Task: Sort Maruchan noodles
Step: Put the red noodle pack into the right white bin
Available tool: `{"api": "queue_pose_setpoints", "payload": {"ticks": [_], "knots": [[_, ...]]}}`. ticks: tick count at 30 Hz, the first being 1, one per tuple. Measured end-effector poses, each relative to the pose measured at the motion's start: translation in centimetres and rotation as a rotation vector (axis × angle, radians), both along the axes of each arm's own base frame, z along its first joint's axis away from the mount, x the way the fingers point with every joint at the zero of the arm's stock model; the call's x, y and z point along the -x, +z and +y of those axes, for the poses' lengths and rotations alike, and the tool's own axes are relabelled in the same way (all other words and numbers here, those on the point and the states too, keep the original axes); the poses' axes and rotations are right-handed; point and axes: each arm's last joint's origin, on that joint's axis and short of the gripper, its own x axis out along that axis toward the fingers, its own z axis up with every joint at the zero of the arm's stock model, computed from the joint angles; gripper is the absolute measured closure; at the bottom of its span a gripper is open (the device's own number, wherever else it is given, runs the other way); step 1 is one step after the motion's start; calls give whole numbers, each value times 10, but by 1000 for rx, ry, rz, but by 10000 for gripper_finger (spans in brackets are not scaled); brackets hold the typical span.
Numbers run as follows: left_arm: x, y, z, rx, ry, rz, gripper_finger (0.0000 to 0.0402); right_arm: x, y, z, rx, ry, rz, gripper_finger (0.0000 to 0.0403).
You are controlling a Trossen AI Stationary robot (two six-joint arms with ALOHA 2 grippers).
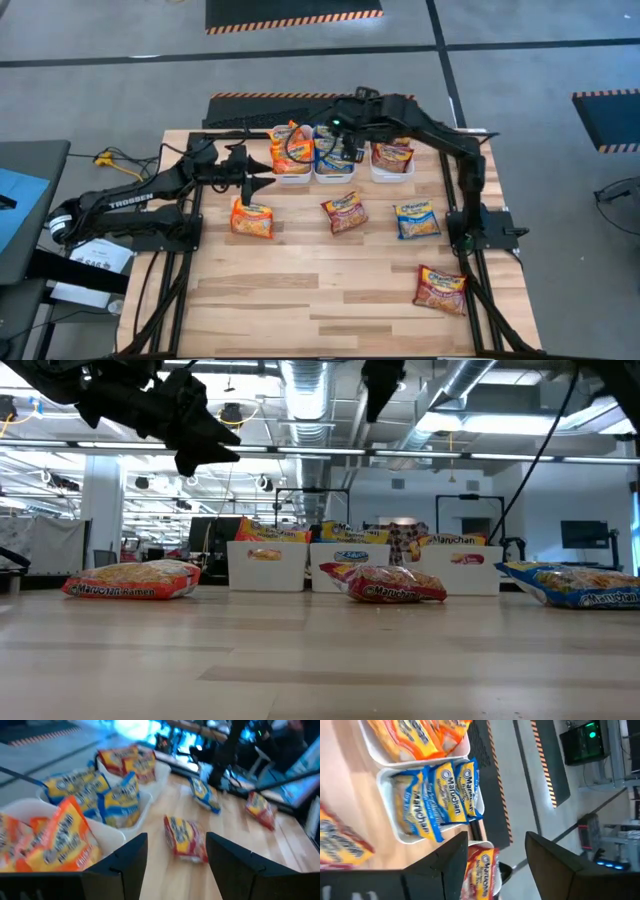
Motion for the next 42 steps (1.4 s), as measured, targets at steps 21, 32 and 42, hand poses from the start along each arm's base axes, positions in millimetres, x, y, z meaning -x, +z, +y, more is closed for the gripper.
{"api": "queue_pose_setpoints", "payload": {"ticks": [21,32,42], "knots": [[-62,14,-5,277,-73,-312,187,35,35,82,-79,64,-141,182],[-127,18,23,319,-39,99,187,33,34,98,-83,113,-137,182],[-155,-49,40,450,-89,286,197,33,34,98,-82,116,-136,182]]}}
